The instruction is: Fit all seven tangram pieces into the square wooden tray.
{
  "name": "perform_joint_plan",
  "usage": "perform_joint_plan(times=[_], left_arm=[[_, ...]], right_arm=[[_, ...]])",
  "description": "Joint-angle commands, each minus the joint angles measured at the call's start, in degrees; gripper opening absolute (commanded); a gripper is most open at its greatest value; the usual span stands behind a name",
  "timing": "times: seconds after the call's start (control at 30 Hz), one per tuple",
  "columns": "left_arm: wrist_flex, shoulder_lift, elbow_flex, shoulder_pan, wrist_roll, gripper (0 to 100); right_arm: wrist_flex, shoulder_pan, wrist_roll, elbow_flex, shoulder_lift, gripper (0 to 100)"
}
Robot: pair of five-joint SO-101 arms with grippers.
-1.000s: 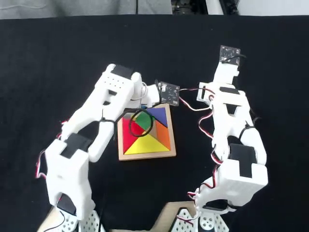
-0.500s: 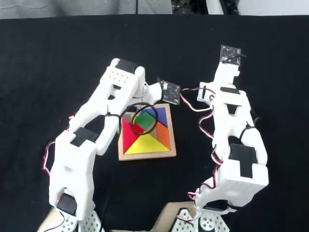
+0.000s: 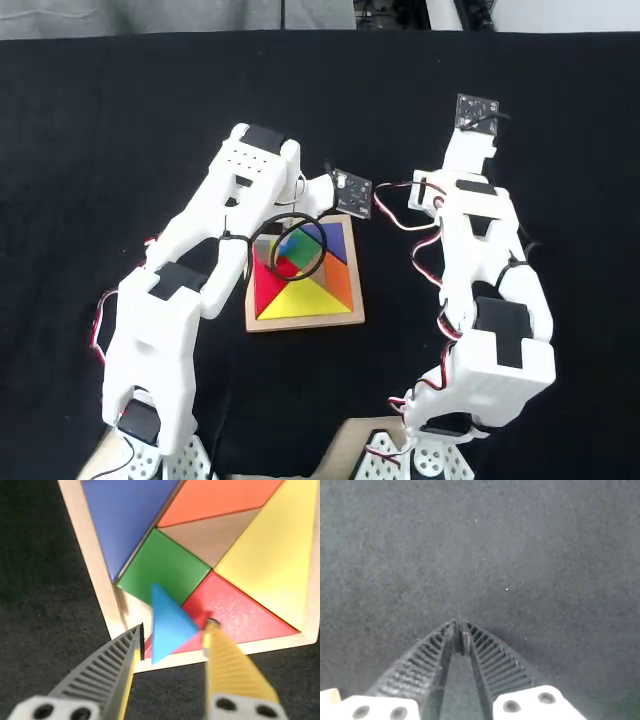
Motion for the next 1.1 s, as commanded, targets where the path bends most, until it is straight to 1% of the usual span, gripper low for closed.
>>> perform_joint_plan(times=[0.0,0.1,0.2,0.27,0.4,0.83,0.93,1.07], left_arm=[[-0.5,-0.7,-2.9,-1.5,1.8,24],[-2.5,-0.7,-2.9,-2.2,3.5,24],[-2.7,-1.2,-2.9,-2.1,3.9,24],[-2.3,-1.2,-4.5,-2.0,4.0,24],[-2.4,-0.6,-7.8,-2.2,6.9,24],[-2.3,-0.5,-7.7,-1.9,7.2,24],[-2.9,-0.5,-6.4,-1.3,6.9,24],[-6.1,-0.4,-5.7,-1.5,7.0,24]], right_arm=[[-0.8,0.2,0.4,-3.0,-1.0,1.2],[-0.8,0.2,0.4,-3.0,-1.0,1.2],[-0.8,0.2,0.4,-3.0,-1.0,1.2],[-0.8,0.2,0.4,-3.0,-1.0,1.2],[-0.8,0.2,0.4,-3.0,-1.0,1.2],[-0.8,-1.0,0.5,-3.0,-0.8,1.2],[-0.8,-0.9,0.5,-3.0,-0.8,1.2],[-0.8,-1.0,0.5,-3.0,-0.8,1.2]])
